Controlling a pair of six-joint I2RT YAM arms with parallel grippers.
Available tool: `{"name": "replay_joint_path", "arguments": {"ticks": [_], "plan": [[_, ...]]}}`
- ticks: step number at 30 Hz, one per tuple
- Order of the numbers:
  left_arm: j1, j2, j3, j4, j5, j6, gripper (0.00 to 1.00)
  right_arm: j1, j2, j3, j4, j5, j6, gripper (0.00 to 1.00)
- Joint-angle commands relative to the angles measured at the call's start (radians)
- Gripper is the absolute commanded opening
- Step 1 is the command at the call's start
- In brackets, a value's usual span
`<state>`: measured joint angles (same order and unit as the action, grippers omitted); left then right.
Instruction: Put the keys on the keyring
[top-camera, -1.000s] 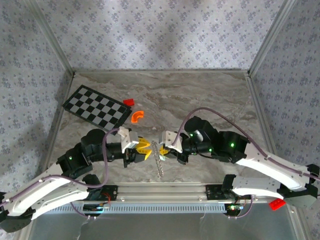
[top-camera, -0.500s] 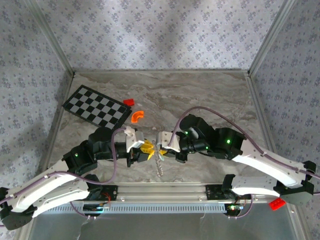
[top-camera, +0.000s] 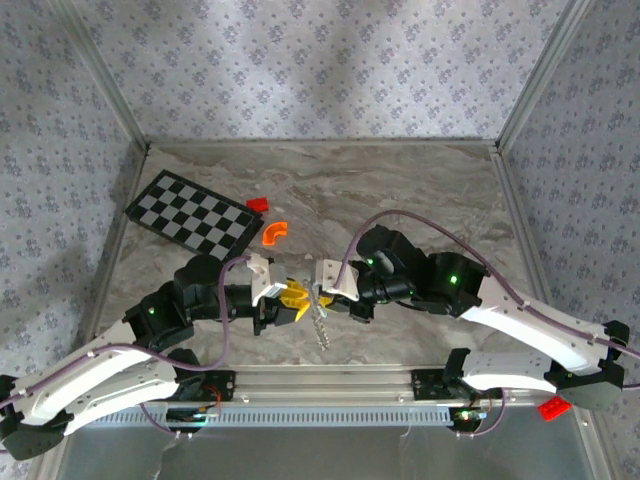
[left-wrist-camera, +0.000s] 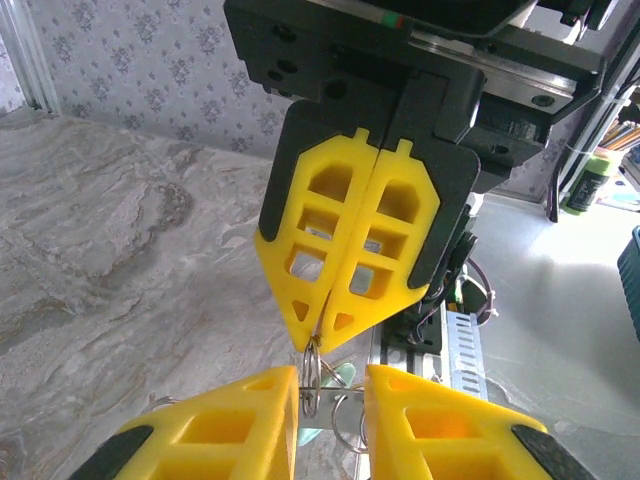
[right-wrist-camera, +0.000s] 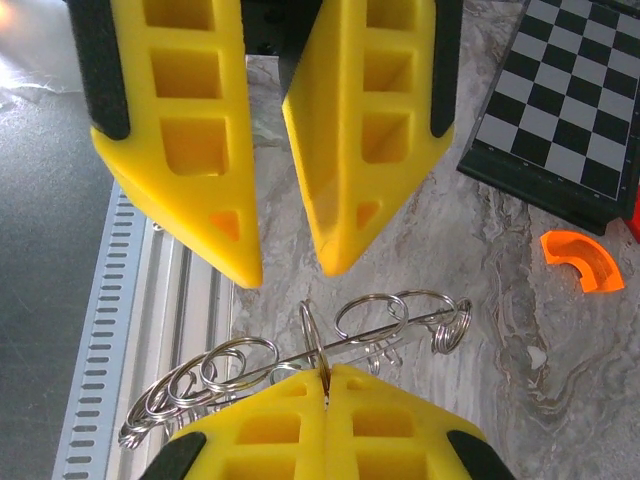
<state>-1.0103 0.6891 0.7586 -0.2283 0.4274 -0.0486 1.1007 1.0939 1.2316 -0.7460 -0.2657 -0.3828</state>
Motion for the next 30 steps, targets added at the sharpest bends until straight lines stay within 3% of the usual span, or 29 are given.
{"name": "replay_joint_path", "arguments": {"ticks": [1,30], "plan": [[-0.008,0.007,0.001,0.038,0.019,0.012,0.24,-0.005,-0.009,0.037,-0.003,-0.003,-0.008,0.0],[-0.015,0.044,-0.011,0.045,-0.024,0.043,0.12,-0.009,-0.024,0.014,0.056,-0.08,0.005,0.0]]}}
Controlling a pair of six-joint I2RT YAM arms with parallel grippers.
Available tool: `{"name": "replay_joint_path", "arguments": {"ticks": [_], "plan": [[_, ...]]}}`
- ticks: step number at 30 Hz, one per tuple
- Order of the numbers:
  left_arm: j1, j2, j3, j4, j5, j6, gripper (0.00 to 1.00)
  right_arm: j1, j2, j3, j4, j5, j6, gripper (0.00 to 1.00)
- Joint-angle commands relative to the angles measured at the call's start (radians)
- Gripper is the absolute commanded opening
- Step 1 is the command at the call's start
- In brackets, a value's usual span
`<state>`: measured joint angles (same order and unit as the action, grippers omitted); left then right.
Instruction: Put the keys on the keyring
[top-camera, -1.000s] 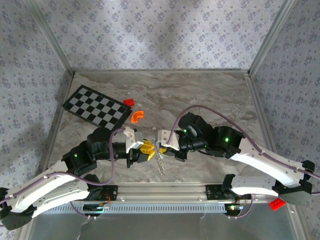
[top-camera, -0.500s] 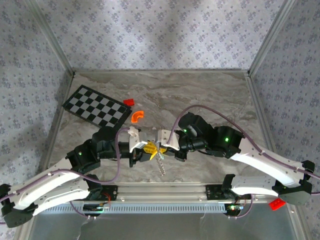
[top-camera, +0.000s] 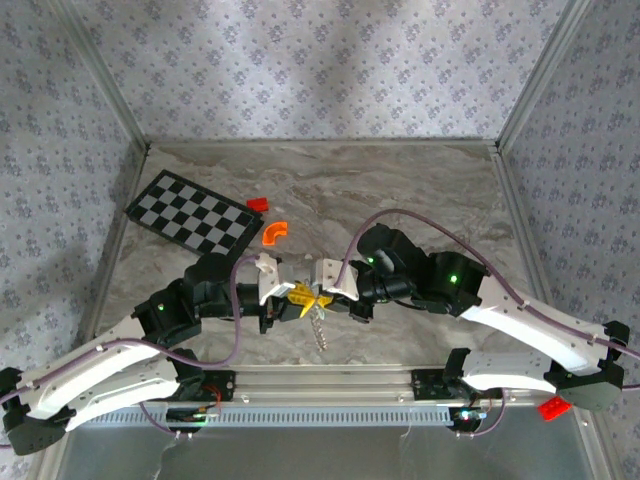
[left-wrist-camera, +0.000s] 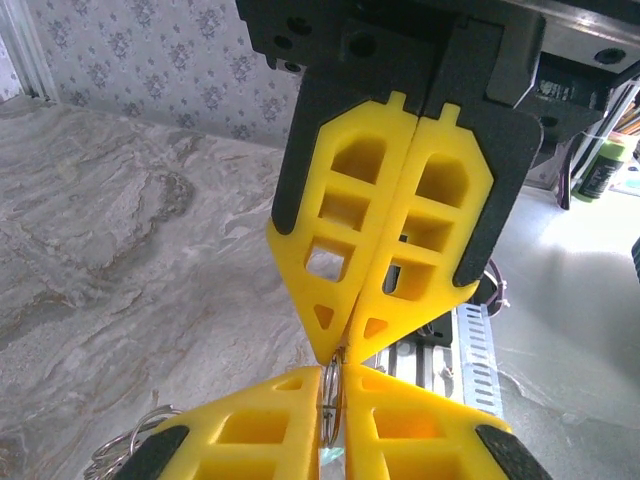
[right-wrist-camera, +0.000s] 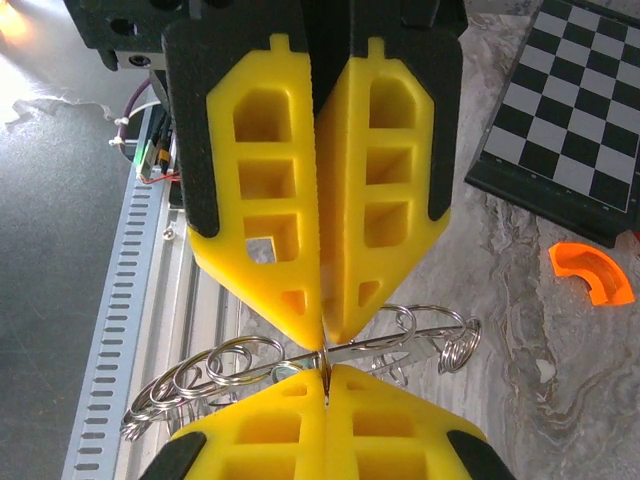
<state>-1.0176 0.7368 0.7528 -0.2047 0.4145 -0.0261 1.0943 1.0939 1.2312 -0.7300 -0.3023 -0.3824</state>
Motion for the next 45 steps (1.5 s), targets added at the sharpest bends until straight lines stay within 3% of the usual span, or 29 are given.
{"name": "replay_joint_path", "arguments": {"ticks": [1,10,23,28,32,45], "plan": [[-0.009,-0.002,-0.004,0.019,-0.01,0.022,0.12,-0.004,-0.026,0.013,0.04,-0.047,0.009,0.0],[-0.011,-0.002,-0.006,0.019,-0.002,0.026,0.0,-0.005,-0.025,0.005,0.048,-0.053,0.01,0.0],[-0.015,-0.039,-0.016,0.089,0.0,0.036,0.0,-0.011,-0.048,-0.024,0.092,-0.08,0.043,0.0],[-0.014,-0.072,-0.022,0.126,-0.001,0.03,0.0,-0.026,-0.084,-0.089,0.125,-0.11,0.108,0.22],[-0.014,-0.092,-0.029,0.153,0.01,0.019,0.0,-0.049,-0.118,-0.128,0.191,-0.143,0.145,0.31],[-0.015,-0.128,-0.067,0.271,0.068,0.012,0.0,-0.08,-0.191,-0.215,0.385,-0.177,0.265,0.41]]}}
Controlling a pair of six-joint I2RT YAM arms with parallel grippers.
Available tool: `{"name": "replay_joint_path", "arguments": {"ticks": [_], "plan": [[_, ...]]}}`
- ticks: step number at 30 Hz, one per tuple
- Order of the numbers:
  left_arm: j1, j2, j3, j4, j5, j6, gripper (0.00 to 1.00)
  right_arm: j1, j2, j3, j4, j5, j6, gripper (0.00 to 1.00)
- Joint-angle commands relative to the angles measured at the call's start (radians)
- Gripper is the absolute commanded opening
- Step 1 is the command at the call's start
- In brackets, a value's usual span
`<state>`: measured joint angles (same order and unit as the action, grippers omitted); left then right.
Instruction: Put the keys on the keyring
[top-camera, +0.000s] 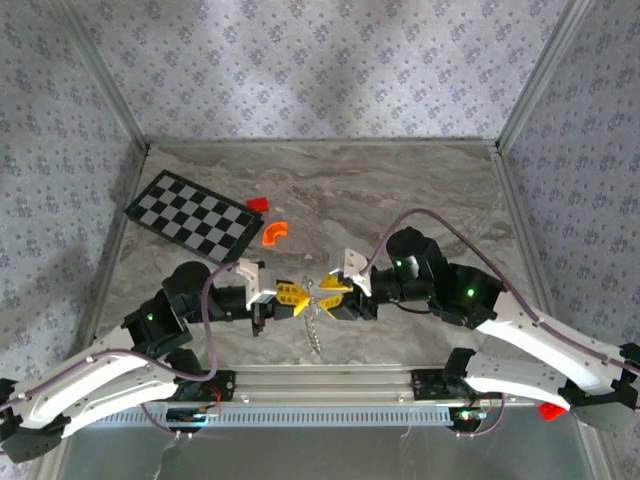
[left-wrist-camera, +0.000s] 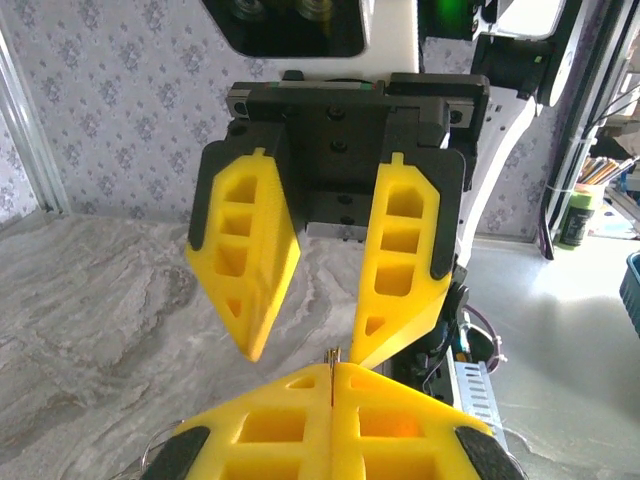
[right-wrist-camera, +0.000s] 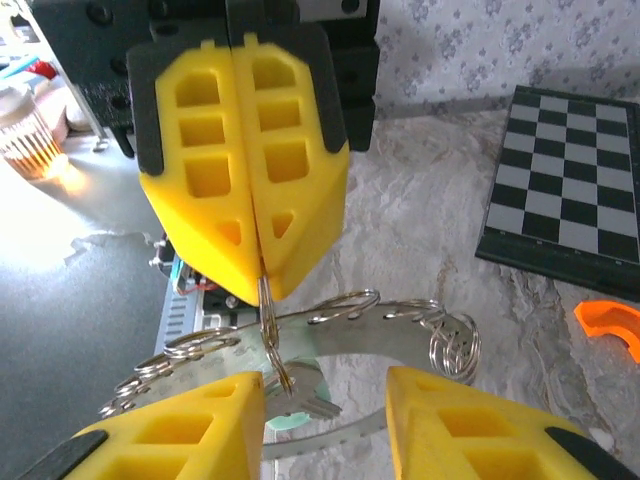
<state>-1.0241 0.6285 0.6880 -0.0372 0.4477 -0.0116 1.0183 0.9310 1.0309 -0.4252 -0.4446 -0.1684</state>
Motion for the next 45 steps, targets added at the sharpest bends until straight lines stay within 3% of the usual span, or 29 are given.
{"name": "replay_joint_path", "arguments": {"ticks": [1,16,22,33,41,45], "plan": [[-0.008,-0.019,-0.006,0.112,0.039,-0.002,0.0,-0.007,-0.031,-0.02,0.095,-0.039,0.061,0.42],[-0.008,-0.029,-0.038,0.24,0.016,-0.007,0.0,-0.006,-0.028,-0.032,0.144,-0.092,0.078,0.35],[-0.008,-0.029,-0.046,0.281,0.024,-0.015,0.0,-0.006,-0.029,-0.045,0.171,-0.097,0.089,0.28],[-0.008,-0.021,-0.051,0.303,0.031,-0.025,0.0,-0.006,-0.027,-0.062,0.218,-0.113,0.102,0.18],[-0.008,-0.025,-0.057,0.302,0.03,-0.024,0.0,-0.006,-0.031,-0.081,0.257,-0.131,0.116,0.17],[-0.008,-0.026,-0.06,0.298,0.026,-0.023,0.0,-0.006,-0.029,-0.082,0.25,-0.117,0.112,0.07]]}}
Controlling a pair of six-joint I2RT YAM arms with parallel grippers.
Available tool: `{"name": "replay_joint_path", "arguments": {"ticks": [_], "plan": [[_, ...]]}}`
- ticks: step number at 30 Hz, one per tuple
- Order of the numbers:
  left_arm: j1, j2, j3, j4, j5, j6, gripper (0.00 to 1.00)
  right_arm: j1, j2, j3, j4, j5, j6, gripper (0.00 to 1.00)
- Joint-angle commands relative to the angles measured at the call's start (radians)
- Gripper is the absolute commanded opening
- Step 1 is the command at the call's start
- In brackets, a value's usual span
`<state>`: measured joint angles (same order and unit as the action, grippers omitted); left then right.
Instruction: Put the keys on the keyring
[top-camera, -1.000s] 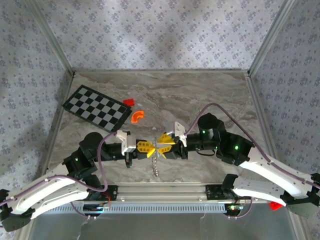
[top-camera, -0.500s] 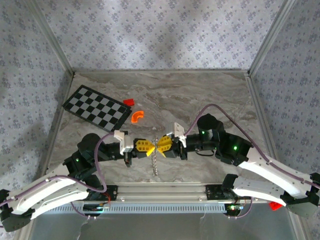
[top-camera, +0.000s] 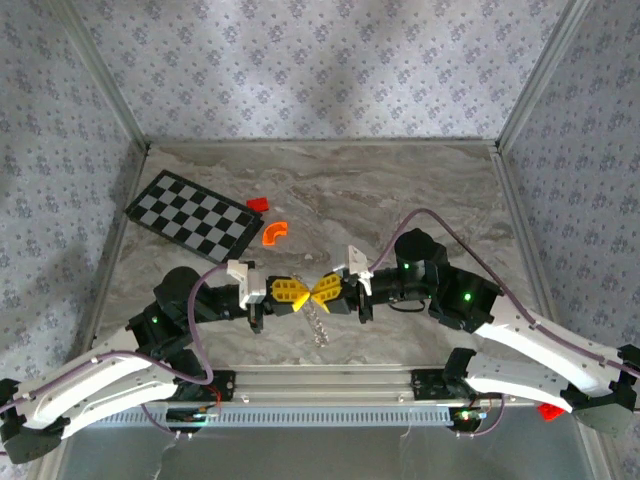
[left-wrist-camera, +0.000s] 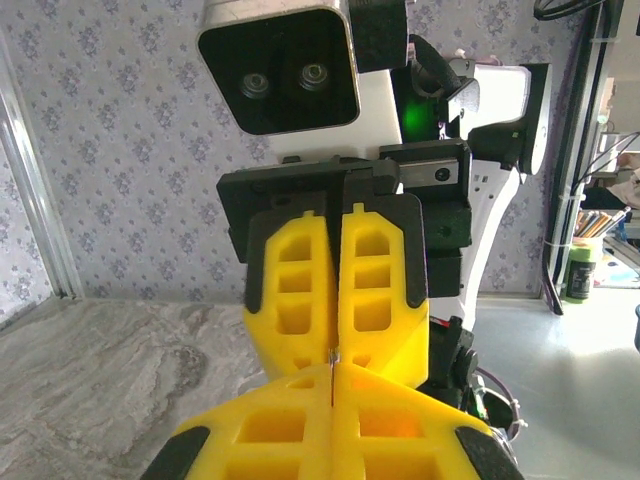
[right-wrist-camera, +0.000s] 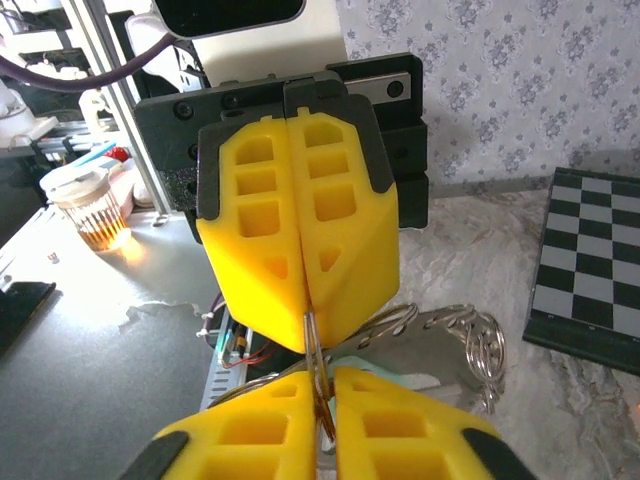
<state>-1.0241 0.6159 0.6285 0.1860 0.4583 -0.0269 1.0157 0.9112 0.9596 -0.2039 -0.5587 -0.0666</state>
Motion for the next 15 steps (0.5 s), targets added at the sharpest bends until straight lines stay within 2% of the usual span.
{"name": "replay_joint_path", "arguments": {"ticks": [1,3,9,12,15], "plan": [[-0.008,-0.014,0.0,0.074,0.013,-0.007,0.0,-0.003,-0.009,-0.011,0.025,0.001,0.008,0.05],[-0.008,-0.013,0.001,0.059,0.004,0.0,0.0,-0.003,-0.012,-0.01,0.019,0.01,0.005,0.0],[-0.008,-0.005,0.066,-0.168,-0.059,0.075,0.0,-0.008,-0.023,0.028,-0.081,0.039,-0.039,0.0],[-0.008,0.014,0.108,-0.276,-0.089,0.094,0.13,-0.008,-0.017,0.079,-0.187,0.069,-0.096,0.0],[-0.008,0.015,0.134,-0.353,-0.113,0.106,0.2,-0.005,0.004,0.139,-0.298,0.111,-0.131,0.0]]}}
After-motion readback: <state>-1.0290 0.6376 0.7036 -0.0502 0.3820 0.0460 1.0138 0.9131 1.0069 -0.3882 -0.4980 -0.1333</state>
